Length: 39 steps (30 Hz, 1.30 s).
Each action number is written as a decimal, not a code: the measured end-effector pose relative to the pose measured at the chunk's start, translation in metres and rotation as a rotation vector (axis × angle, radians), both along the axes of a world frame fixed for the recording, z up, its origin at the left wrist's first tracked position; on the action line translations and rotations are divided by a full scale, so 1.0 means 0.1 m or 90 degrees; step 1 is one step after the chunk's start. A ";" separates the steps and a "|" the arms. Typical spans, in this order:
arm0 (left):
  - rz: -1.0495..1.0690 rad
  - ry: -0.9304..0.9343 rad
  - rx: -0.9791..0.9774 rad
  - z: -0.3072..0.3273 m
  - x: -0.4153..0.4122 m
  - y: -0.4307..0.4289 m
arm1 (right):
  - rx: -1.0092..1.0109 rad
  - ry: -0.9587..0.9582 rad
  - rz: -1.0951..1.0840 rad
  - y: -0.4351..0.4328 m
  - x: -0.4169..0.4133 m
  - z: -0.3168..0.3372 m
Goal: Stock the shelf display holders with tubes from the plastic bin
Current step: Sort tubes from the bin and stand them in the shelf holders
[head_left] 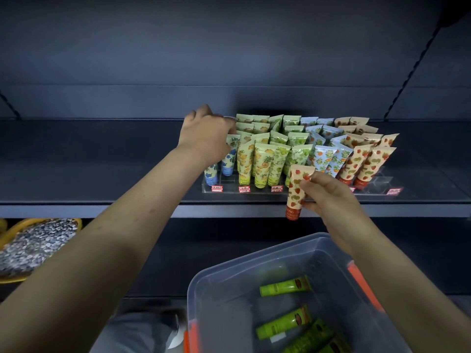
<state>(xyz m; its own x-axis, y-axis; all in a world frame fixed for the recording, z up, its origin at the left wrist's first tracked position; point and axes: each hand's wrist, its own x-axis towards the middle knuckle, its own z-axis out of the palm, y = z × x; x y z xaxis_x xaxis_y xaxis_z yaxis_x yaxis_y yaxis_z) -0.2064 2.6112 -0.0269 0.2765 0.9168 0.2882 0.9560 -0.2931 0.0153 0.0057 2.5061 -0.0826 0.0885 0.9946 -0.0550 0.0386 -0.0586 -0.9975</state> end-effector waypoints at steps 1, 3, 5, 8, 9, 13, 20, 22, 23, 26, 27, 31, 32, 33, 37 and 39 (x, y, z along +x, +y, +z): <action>0.006 0.005 0.012 0.01 0.00 0.00 | -0.001 0.001 0.001 0.00 0.01 0.00; 0.016 0.003 0.028 0.03 -0.01 -0.01 | 0.000 0.005 0.000 -0.01 0.02 -0.01; 0.024 0.001 0.027 0.06 -0.01 -0.02 | 0.003 0.006 0.003 -0.01 0.03 -0.01; 0.029 -0.008 0.014 0.11 -0.02 -0.04 | 0.011 0.009 -0.001 -0.02 0.04 0.01; 0.029 -0.015 0.009 0.12 -0.02 -0.05 | 0.015 0.013 -0.006 -0.03 0.04 0.02; 0.016 -0.046 0.014 0.21 0.02 -0.16 | 0.035 0.031 -0.030 -0.07 0.10 0.06; -0.091 -0.122 0.017 0.35 0.46 -0.45 | 0.083 0.065 -0.094 -0.21 0.37 0.16; -0.118 -0.127 0.014 0.34 0.64 -0.51 | 0.099 0.062 -0.105 -0.25 0.51 0.17; -0.130 -0.129 0.012 0.32 0.73 -0.53 | 0.106 0.060 -0.112 -0.26 0.59 0.17; -0.172 -0.142 0.000 0.28 1.02 -0.59 | 0.132 0.068 -0.150 -0.31 0.86 0.17; -0.184 -0.146 -0.007 0.27 1.13 -0.60 | 0.143 0.067 -0.165 -0.32 0.96 0.17; -0.217 -0.168 -0.019 0.18 1.55 -0.62 | 0.159 0.049 -0.218 -0.32 1.34 0.16; -0.224 -0.175 -0.017 0.16 1.65 -0.61 | 0.161 0.041 -0.229 -0.31 1.43 0.15; -0.229 -0.178 -0.016 0.14 1.76 -0.59 | 0.164 0.033 -0.239 -0.28 1.52 0.14; -0.240 -0.163 0.011 0.05 2.13 -0.51 | 0.178 0.000 -0.254 -0.12 1.78 0.15; -0.236 -0.156 0.024 -0.01 2.27 -0.46 | 0.183 -0.024 -0.236 -0.02 1.87 0.16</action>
<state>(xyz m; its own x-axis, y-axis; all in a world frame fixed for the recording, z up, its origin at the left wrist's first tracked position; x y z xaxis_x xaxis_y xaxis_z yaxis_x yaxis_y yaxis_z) 0.0202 2.5648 -0.0274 0.5045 0.7556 0.4178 0.7553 -0.6207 0.2103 0.1923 2.5045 -0.0669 0.4380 0.8697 0.2277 0.1036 0.2028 -0.9737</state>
